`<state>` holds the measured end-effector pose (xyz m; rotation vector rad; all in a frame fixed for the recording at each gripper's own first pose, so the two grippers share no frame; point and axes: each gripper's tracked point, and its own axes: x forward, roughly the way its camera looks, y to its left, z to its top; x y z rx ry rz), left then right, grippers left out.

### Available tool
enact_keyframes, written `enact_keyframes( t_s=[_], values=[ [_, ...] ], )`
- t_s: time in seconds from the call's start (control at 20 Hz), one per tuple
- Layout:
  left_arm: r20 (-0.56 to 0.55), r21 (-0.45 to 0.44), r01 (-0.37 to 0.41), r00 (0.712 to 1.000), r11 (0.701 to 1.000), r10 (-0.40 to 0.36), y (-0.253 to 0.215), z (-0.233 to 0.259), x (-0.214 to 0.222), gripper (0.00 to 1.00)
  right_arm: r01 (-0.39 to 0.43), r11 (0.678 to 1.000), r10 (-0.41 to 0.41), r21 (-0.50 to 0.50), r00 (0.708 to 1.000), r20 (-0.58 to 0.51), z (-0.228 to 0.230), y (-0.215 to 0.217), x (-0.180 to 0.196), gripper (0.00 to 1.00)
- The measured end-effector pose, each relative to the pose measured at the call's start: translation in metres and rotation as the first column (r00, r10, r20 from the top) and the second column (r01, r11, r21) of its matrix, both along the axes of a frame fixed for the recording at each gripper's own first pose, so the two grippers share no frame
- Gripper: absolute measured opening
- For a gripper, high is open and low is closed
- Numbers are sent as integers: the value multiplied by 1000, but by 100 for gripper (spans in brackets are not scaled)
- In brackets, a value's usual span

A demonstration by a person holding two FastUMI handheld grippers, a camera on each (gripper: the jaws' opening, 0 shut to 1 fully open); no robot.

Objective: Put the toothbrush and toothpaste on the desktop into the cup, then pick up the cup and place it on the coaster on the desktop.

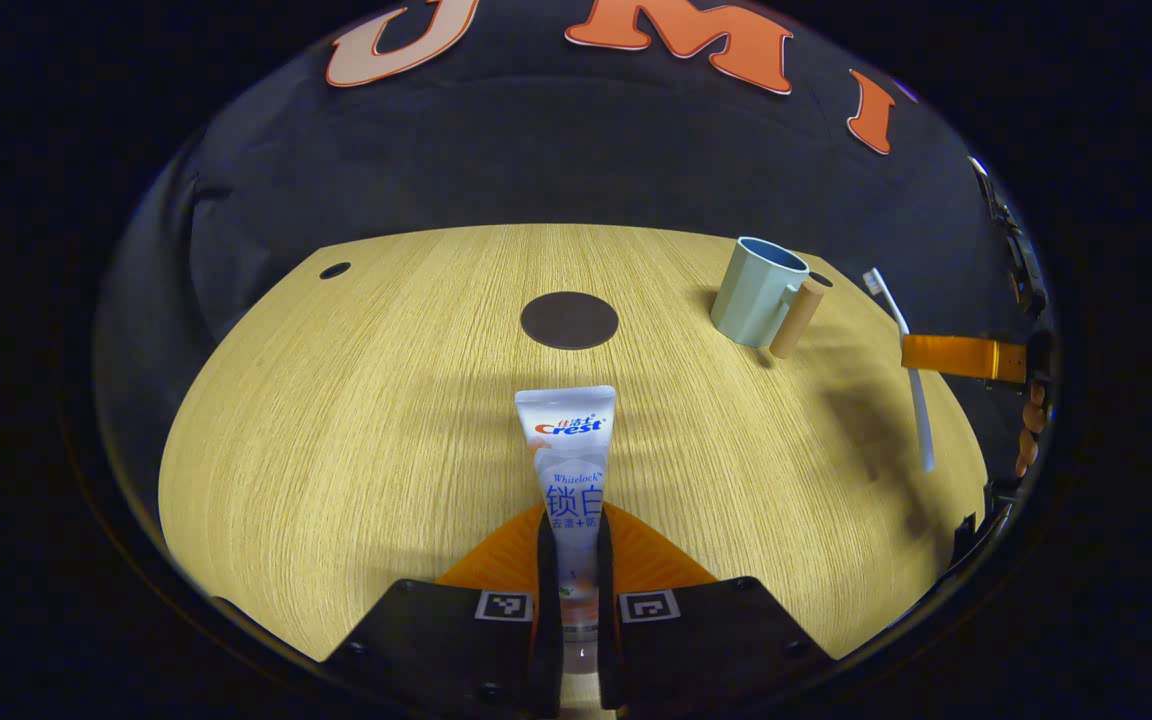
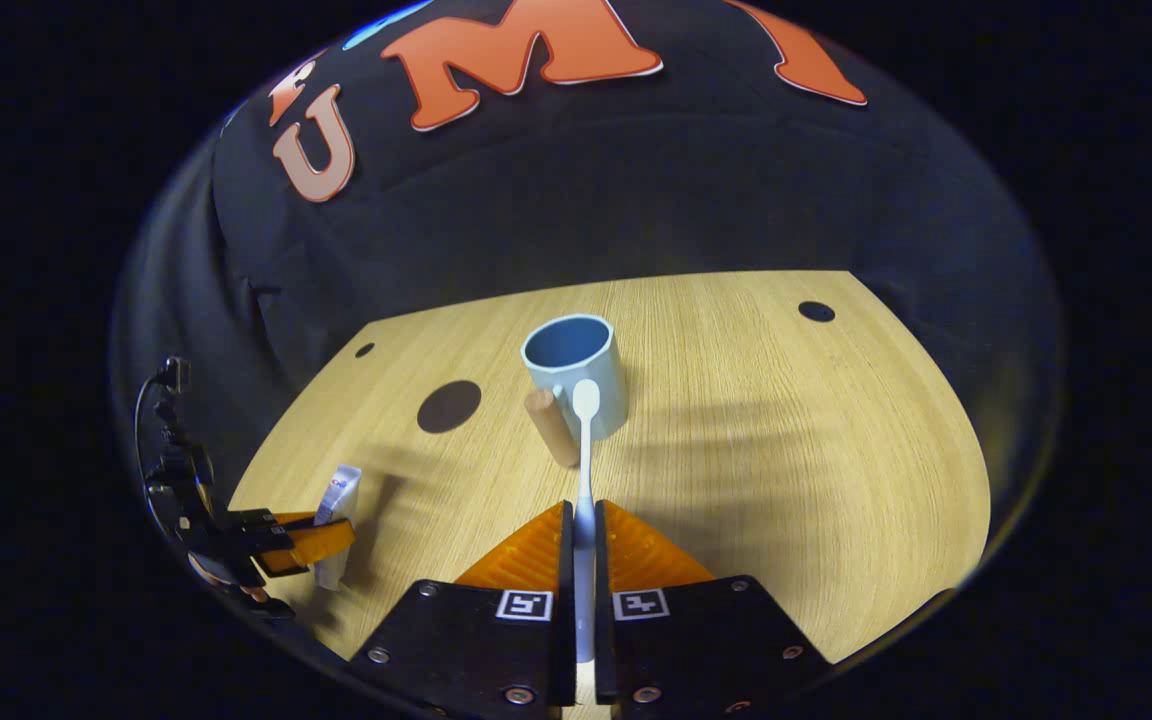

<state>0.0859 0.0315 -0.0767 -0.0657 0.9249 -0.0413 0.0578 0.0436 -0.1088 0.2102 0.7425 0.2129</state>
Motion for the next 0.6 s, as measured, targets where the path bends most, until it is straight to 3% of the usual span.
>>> enact_keyframes(
  t_s=[0.3, 0.6],
  values=[
    [27, 9, 17, 999, 1000, -17, 1, 8, 0, 17, 11, 999, -17, 42, 990, 142, 37, -1, 34, 8],
    [60, 32, -3, 998, 999, 1, 2, 16, 0, 17, 20, 999, -32, 40, 944, 329, 82, 3, 76, 7]
  ],
)
